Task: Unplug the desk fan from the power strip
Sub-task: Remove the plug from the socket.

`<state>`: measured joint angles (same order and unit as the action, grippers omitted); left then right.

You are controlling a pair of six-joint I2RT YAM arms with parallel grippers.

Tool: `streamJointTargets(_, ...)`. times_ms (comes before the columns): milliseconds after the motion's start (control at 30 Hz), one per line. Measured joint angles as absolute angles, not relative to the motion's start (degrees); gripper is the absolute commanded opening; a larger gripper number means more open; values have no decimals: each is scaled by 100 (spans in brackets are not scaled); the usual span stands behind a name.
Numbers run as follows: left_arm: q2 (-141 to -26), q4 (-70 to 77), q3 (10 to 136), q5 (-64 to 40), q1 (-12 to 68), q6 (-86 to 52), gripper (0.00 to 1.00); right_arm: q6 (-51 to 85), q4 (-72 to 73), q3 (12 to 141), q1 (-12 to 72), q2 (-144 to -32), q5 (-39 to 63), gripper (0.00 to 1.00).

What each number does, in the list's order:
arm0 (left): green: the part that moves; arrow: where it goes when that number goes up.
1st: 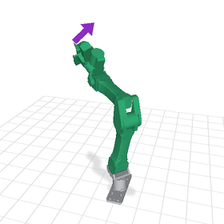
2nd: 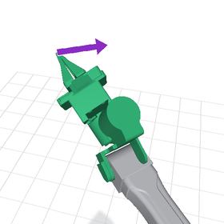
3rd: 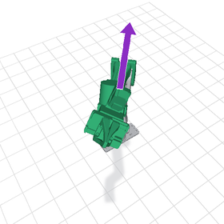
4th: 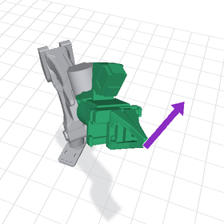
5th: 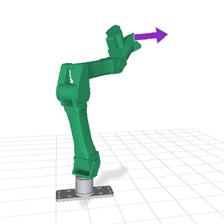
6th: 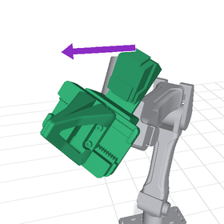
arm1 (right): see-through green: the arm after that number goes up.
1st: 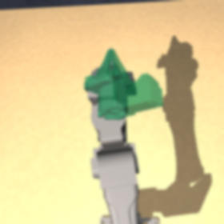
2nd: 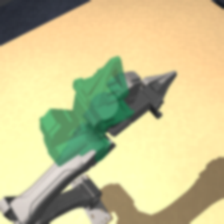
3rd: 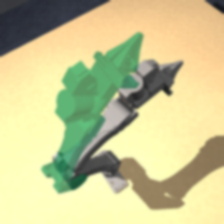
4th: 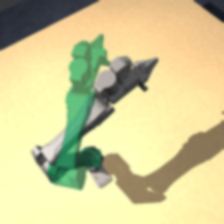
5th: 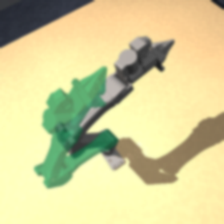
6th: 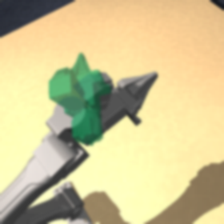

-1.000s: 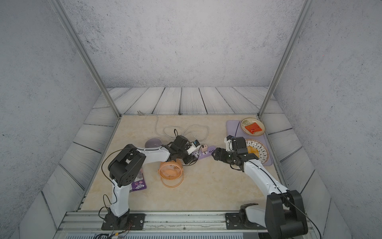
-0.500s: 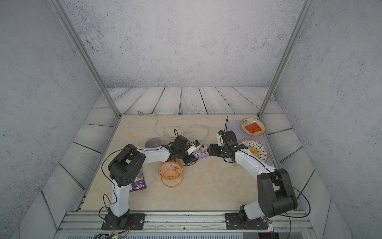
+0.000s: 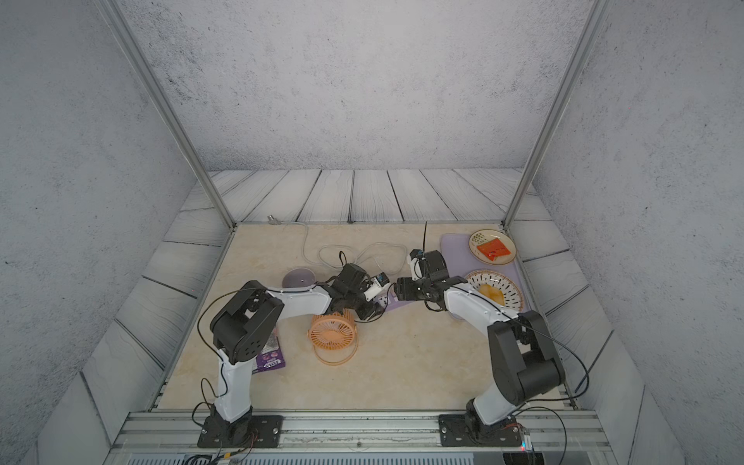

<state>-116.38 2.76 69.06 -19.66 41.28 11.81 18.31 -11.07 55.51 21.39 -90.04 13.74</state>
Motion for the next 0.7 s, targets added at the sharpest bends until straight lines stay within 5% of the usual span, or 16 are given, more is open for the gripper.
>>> streamJointTargets(700, -11629, 235, 6906, -1970, 4128, 1181, 0, 1192, -915, 5655, 2596, -9430, 683, 67)
